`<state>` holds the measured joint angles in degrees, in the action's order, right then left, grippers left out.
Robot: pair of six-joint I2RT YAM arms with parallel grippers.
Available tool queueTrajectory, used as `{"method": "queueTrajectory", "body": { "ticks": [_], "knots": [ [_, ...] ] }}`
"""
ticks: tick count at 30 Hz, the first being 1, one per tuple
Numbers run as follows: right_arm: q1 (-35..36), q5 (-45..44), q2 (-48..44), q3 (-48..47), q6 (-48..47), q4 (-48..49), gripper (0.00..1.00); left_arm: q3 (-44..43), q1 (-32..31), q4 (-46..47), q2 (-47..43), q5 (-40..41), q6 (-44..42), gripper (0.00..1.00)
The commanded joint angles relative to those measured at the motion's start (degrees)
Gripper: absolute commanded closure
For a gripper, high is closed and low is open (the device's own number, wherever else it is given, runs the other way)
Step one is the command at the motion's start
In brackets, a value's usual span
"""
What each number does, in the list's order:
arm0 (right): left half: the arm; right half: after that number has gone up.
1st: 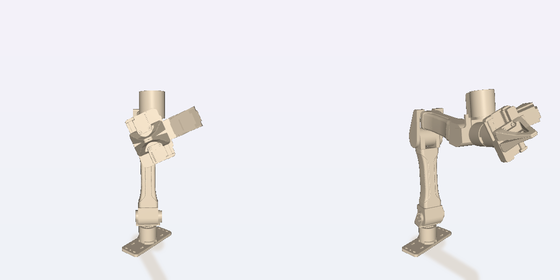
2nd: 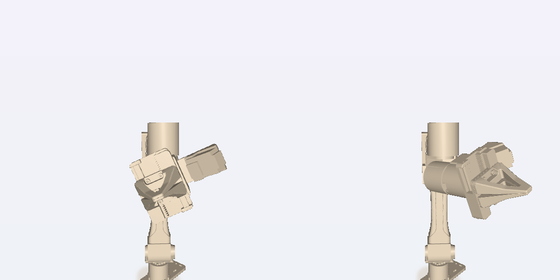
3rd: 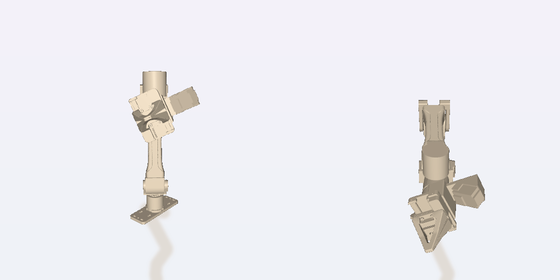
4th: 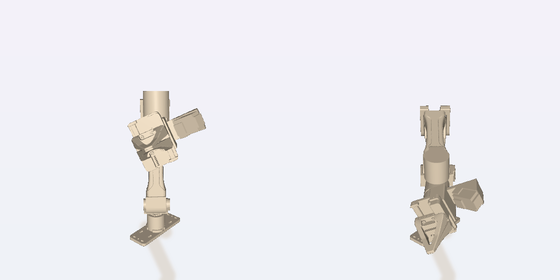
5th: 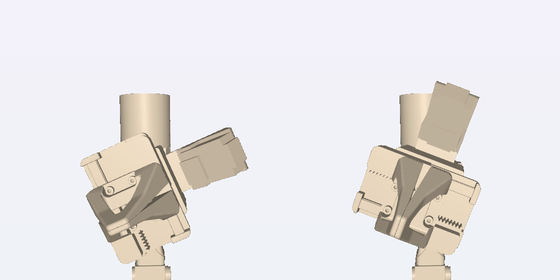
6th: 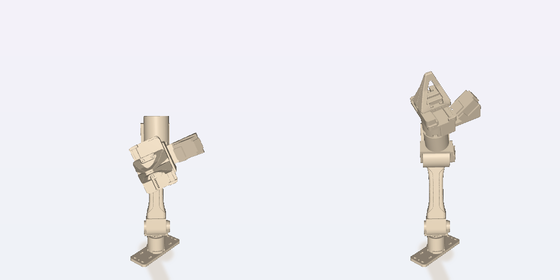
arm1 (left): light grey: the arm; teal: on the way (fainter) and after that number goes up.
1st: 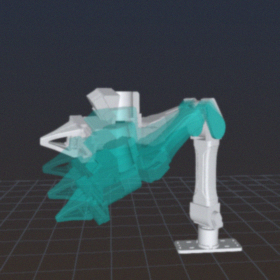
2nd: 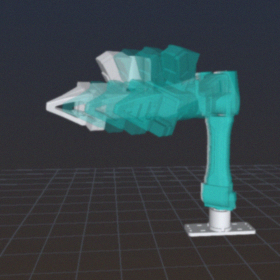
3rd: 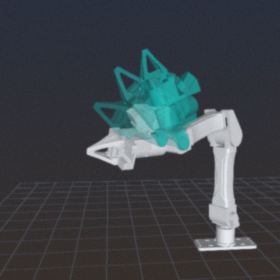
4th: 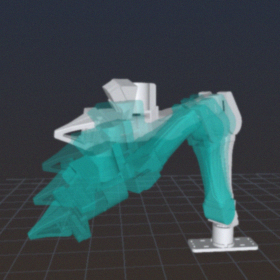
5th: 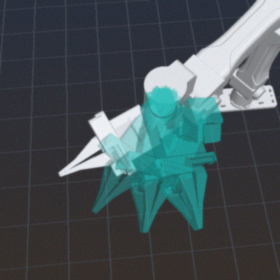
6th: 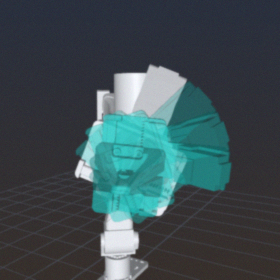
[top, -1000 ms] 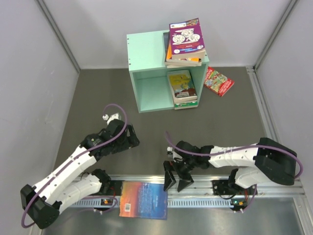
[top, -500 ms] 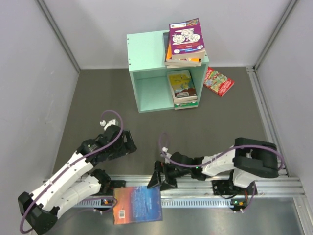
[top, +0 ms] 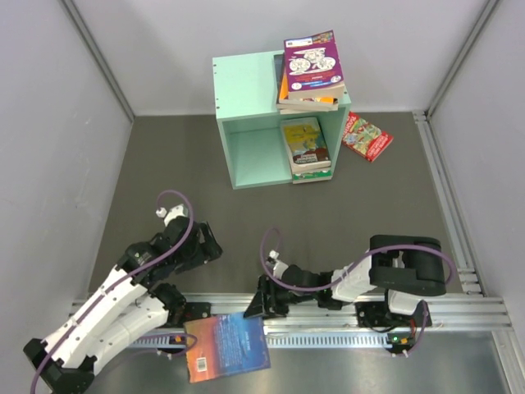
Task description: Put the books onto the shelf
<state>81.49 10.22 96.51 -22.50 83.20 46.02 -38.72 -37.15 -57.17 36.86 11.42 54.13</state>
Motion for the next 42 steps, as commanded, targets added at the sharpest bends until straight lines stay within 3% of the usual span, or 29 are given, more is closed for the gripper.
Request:
{"method": "queueTrajectory", "body": {
  "ticks": [1,6,7,9,10,11,14,17,22,23,27,31,35,42],
  "knots": [
    [4.2,9.2,2.5,-8.8,-4.6,-4.5,0.42,0.0,-0.1,-2.0,-1.5,1.0,1.2,0.08],
    [4.7,12.7,5.4,-11.8,-6.2,-3.9,0.53,-0.3,-0.1,-1.9,-0.7,1.6,0.9,0.08],
    [4.8,12.9,5.4,-10.8,-5.9,-2.3,0.66,-0.2,-0.1,-1.9,-0.5,1.6,1.0,0.08],
    [4.7,13.0,5.4,-9.8,-5.2,0.8,0.81,-0.1,0.0,-1.7,-0.3,1.5,1.0,0.08],
    [4.7,13.1,5.2,-9.1,-5.2,1.5,0.97,-0.1,0.0,-1.5,-0.1,1.6,1.0,0.08],
    [4.5,13.2,5.0,-9.0,-5.2,1.4,1.0,-0.4,-0.1,-1.5,-0.2,1.5,1.0,0.08],
    [3.8,13.9,2.4,-9.1,-7.0,-0.2,1.0,-1.4,0.0,-0.8,0.2,0.7,0.7,0.08],
    [0.6,13.3,-4.6,-8.9,-9.6,-9.5,1.0,-3.4,-0.1,0.7,1.2,0.4,-0.5,0.07],
    [-14.5,14.3,-23.1,-4.8,-10.4,-18.2,1.0,-7.4,-0.1,4.1,5.1,1.9,-3.1,0.05],
    [-19.9,15.0,-25.6,-5.8,-11.7,-25.6,1.0,-8.0,-0.1,4.7,7.2,1.9,-3.7,0.05],
    [-33.7,21.0,-33.0,-13.7,-20.6,-40.7,1.0,-11.1,-0.1,7.5,13.0,1.4,-6.7,0.05],
    [-45.7,25.2,-33.3,-21.7,-23.8,-47.8,1.0,-13.0,-0.1,9.8,17.0,1.8,-9.0,0.04],
    [-55.7,27.3,-31.7,-26.5,-22.9,-48.0,1.0,-13.3,0.0,13.0,19.7,2.1,-11.8,0.02],
    [-63.2,28.5,-27.0,-36.8,-20.4,-47.0,1.0,-16.2,2.0,12.9,25.5,0.7,-15.8,0.02]
  ]
}}
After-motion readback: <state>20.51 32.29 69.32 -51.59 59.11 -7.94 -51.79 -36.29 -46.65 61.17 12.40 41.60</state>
